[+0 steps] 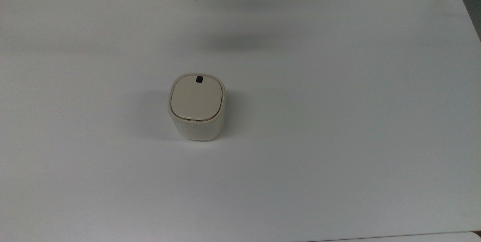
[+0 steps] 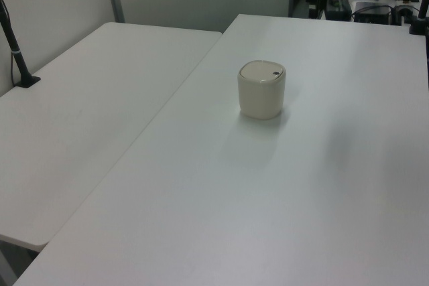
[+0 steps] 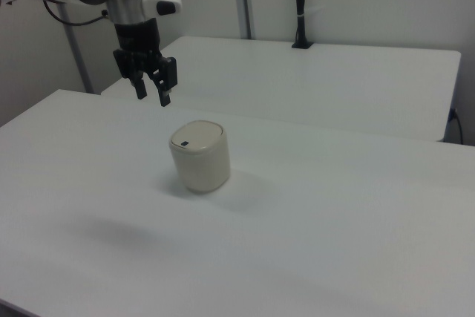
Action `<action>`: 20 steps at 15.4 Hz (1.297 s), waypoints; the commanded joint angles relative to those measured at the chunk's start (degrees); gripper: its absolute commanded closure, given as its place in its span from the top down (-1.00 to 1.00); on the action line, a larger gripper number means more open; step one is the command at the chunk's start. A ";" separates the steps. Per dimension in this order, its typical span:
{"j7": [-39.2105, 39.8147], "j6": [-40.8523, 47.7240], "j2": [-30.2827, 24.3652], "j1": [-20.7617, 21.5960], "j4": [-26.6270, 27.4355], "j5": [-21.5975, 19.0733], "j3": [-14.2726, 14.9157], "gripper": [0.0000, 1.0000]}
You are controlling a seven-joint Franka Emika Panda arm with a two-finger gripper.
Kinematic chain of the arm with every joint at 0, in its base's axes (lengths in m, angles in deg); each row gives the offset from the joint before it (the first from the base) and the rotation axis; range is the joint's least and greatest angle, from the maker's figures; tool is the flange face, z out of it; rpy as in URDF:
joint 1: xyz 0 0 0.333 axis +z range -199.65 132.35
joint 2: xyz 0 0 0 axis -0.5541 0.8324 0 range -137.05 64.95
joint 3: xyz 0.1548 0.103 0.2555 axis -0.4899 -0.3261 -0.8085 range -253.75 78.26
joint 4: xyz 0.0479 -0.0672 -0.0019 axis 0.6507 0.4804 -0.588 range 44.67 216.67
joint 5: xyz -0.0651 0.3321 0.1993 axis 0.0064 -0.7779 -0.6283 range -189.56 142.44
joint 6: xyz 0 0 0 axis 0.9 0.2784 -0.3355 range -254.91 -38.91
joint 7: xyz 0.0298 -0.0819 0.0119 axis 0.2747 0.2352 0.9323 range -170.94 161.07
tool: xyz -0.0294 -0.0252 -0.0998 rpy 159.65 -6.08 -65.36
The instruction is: Open the trash bin
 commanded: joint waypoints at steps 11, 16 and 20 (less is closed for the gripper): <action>3.09 -20.63 8.28 1.18 0.53 -3.76 0.66 -1.00; 3.27 -20.90 11.98 1.44 0.70 -6.93 0.57 -1.00; 3.36 -21.16 14.88 2.85 1.49 -6.84 0.57 -1.00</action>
